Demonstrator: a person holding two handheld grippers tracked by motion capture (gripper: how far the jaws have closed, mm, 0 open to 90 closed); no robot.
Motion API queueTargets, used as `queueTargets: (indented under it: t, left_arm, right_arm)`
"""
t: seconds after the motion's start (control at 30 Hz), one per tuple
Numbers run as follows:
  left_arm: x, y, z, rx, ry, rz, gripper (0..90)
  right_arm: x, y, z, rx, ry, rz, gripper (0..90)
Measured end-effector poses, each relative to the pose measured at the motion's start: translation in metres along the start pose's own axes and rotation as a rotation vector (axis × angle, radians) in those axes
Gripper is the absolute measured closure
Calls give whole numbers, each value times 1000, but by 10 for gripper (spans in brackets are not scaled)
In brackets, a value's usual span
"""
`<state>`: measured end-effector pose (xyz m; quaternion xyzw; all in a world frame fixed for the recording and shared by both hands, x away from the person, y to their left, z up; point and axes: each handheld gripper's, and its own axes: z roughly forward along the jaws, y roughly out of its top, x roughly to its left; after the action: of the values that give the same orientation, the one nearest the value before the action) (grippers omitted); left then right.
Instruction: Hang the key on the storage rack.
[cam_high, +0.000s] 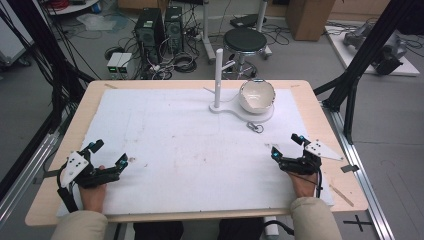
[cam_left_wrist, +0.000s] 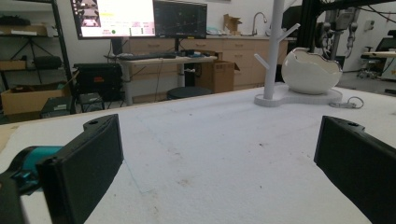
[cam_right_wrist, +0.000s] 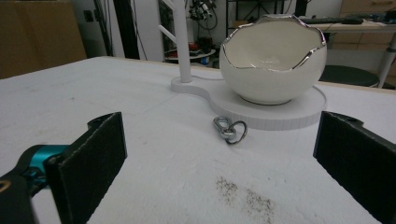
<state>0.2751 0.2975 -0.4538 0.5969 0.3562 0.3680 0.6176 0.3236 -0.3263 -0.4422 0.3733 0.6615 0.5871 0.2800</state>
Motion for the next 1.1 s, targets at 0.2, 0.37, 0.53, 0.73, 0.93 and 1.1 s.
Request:
queueTargets:
  t: [0.2, 0.37, 0.53, 0.73, 0.93, 1.1]
  left_arm:
    - [0, 0, 0, 0, 0, 1, 17]
    - [0, 0, 0, -4, 0, -4, 17]
    - [0, 0, 0, -3, 0, -6, 17]
    - [0, 0, 0, -2, 1, -8, 17]
    - [0, 0, 0, 0, 0, -10, 17]
    - [0, 0, 0, 0, 0, -10, 17]
  right_arm:
    - [-8, 34, 11, 72, 36, 2, 17]
    - [-14, 66, 28, 172, 73, -10, 17]
    - [-20, 80, 42, 234, 97, -14, 17]
    - [-31, 92, 63, 340, 94, -22, 17]
    - [-36, 96, 80, 438, 111, -65, 17]
    - [-42, 91, 98, 536, 119, -64, 17]
